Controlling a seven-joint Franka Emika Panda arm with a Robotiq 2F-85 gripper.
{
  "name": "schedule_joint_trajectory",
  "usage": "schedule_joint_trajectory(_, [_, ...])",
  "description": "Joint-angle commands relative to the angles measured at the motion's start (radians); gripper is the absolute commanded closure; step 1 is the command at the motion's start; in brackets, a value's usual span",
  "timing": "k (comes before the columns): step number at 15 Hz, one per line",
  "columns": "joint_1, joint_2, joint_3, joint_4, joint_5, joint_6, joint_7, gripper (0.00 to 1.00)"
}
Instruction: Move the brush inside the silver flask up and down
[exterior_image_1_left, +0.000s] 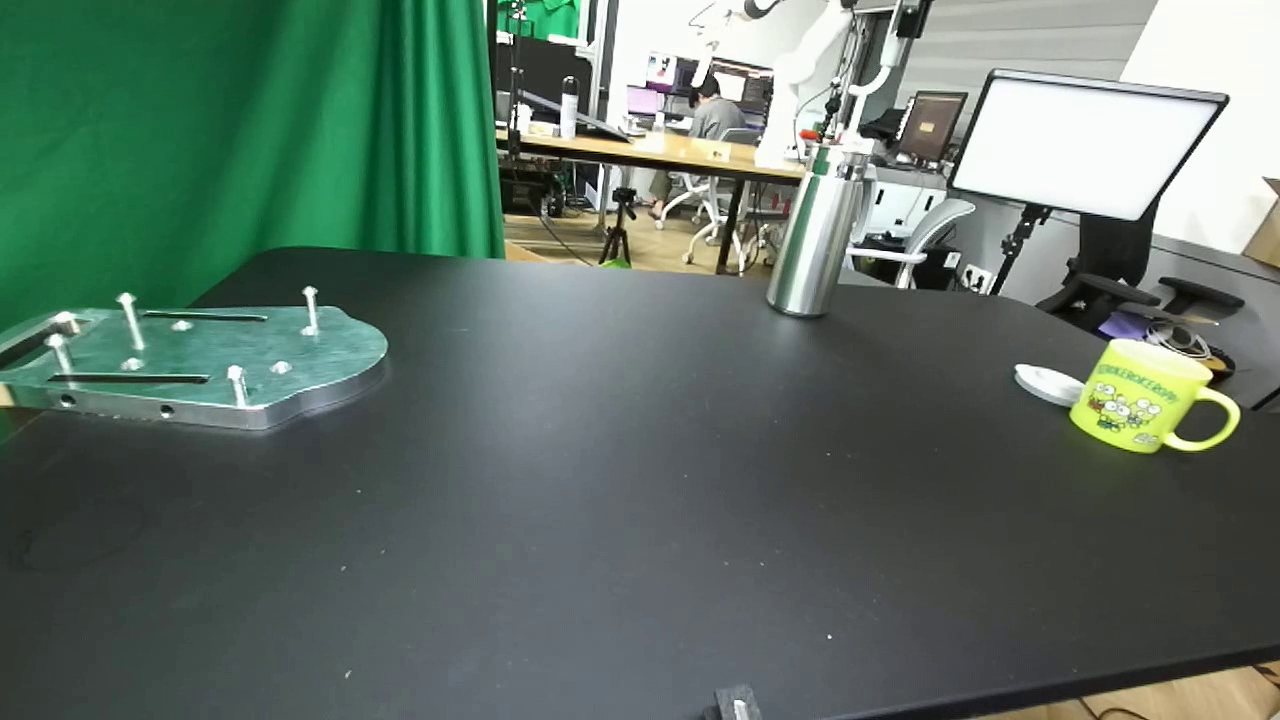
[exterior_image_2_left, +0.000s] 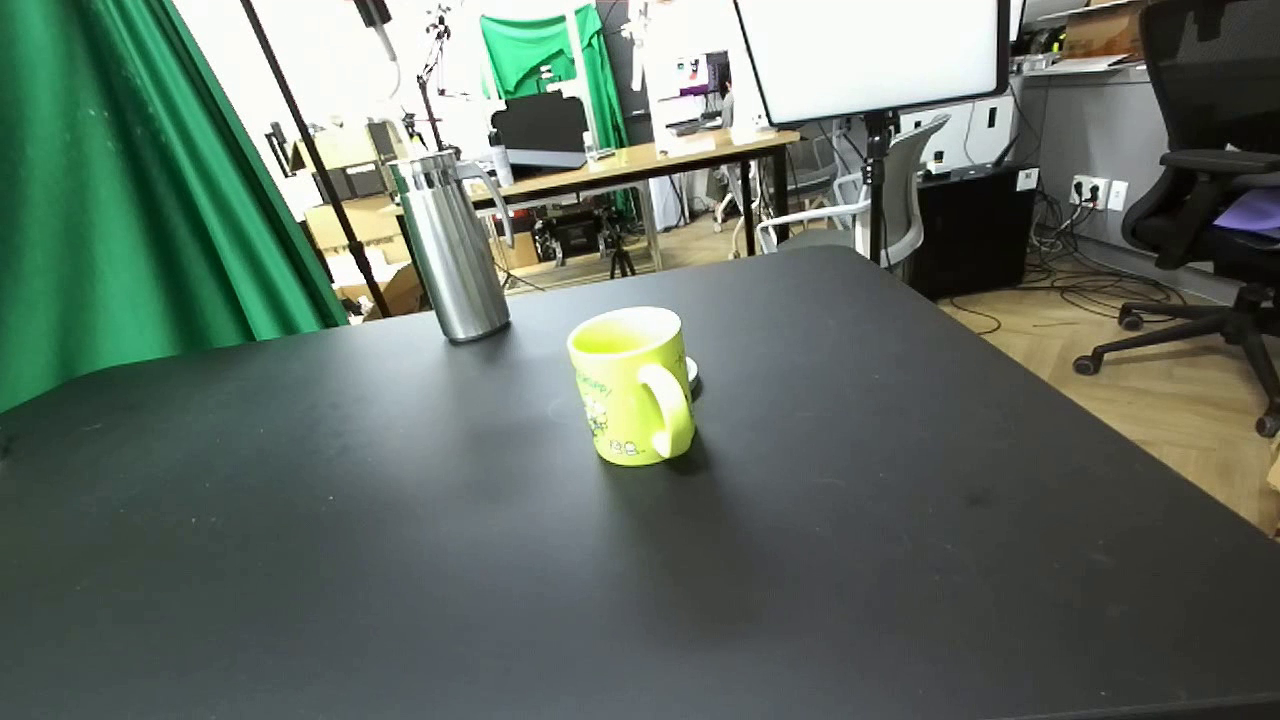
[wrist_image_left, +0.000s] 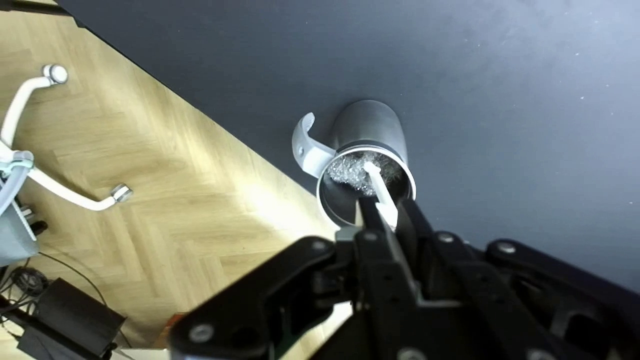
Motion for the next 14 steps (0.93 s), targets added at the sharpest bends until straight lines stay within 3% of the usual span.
schedule_joint_trajectory(1, [-0.013,0.041,-0.002,0.034,0.015,-0.011,0.005,0.96])
schedule_joint_trajectory(9, [-0.023,0.150,0.011,0.006,0.029,0.029,-0.013,0.96])
schedule_joint_trajectory(14, [-0.021,0.078,0.012,-0.012,0.021,0.001,-0.016,0.96])
